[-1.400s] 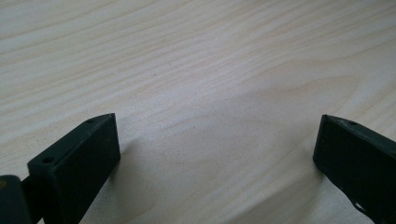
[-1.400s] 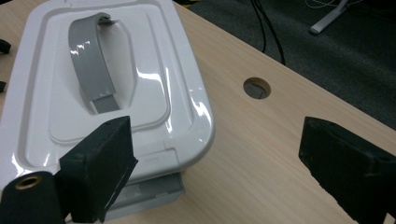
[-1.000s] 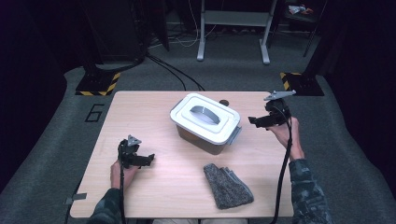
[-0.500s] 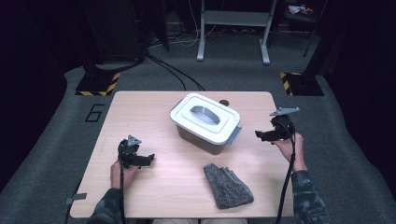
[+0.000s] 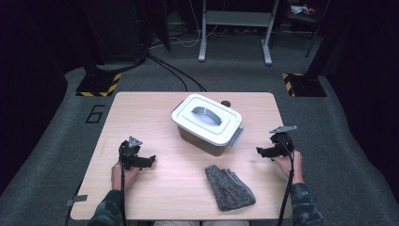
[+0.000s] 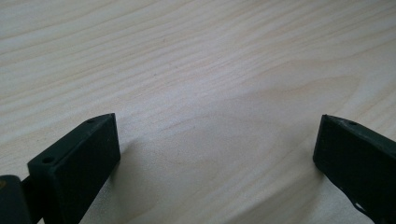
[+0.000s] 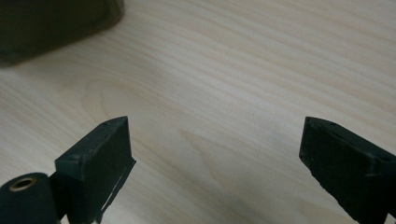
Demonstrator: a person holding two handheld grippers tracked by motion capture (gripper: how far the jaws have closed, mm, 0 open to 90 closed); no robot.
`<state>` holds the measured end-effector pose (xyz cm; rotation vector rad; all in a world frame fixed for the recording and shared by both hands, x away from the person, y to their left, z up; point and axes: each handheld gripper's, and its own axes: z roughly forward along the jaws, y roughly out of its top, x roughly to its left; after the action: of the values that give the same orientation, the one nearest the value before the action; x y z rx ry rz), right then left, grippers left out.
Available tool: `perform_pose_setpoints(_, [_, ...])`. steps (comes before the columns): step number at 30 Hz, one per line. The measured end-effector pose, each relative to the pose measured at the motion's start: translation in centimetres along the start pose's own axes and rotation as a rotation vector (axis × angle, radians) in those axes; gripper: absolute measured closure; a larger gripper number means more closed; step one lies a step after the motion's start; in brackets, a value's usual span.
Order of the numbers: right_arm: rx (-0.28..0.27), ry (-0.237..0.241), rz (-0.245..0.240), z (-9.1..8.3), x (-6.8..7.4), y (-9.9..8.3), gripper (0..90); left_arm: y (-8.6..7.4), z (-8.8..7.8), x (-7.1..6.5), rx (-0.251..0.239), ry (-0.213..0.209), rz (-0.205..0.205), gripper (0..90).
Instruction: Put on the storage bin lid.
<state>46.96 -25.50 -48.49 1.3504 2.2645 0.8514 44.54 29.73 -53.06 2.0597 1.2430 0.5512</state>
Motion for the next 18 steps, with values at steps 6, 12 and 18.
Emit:
perform_pose_setpoints(6, [-0.001, -0.019, 0.013, 0.7, 0.8, -2.2, 8.4, 0.0, 0.0, 0.0, 0.000, 0.000, 0.000, 0.2])
perform_pose_setpoints(12, [-0.014, -0.023, 0.026, 0.9, 1.3, -4.3, 8.0, 0.0, 0.0, 0.0, 0.000, 0.000, 0.000, 0.2])
perform_pose_setpoints(18, [-0.059, -0.028, 0.040, 0.7, 1.5, -5.3, 7.2, 0.0, 0.0, 0.0, 0.000, 0.000, 0.000, 0.2])
